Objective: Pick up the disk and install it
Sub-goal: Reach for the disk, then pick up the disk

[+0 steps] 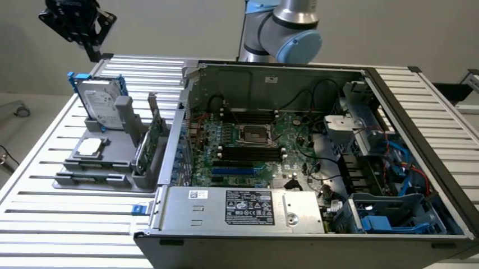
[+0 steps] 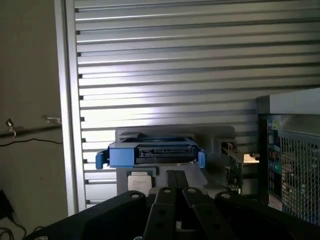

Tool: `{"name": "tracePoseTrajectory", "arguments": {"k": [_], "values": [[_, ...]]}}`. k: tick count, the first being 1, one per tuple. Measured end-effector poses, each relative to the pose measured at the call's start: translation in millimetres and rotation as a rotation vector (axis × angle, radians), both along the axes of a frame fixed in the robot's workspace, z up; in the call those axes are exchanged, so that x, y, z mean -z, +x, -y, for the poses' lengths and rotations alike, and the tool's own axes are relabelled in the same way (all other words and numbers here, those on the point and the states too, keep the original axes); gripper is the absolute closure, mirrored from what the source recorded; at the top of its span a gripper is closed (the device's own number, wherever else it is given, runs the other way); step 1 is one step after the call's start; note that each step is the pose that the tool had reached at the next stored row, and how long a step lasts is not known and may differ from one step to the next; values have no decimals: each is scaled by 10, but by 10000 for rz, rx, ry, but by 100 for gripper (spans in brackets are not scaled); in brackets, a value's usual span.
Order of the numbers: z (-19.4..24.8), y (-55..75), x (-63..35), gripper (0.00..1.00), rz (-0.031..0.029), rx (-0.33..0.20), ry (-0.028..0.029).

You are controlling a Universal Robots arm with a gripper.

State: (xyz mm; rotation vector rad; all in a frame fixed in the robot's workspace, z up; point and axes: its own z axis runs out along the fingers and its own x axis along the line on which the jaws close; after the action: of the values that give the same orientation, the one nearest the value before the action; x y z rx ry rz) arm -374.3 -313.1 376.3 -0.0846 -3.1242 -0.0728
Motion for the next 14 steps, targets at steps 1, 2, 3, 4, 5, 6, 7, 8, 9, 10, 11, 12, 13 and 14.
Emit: {"name": "tracePoseTrajectory", "arguments": {"k": [1,2,3,4,5,6,7,8,9,10,11,12,13,14], "values": [[-18,-19,5,89,1,-11,0],[-38,-41,11,89,2,-19,-1],[-59,-63,15,89,2,-24,-1],[-81,-89,18,89,2,-26,-1],[-106,-120,22,89,3,-27,0],[-130,-156,25,89,3,-26,0],[-153,-194,28,89,3,-25,0],[-172,-230,31,89,3,-26,0],[-180,-253,32,89,2,-29,1],[-181,-253,33,89,3,-29,1],[-181,-253,33,89,3,-29,1],[-181,-253,32,89,2,-29,1],[-181,-253,32,89,1,-29,0],[-181,-253,32,89,1,-29,0]]}}
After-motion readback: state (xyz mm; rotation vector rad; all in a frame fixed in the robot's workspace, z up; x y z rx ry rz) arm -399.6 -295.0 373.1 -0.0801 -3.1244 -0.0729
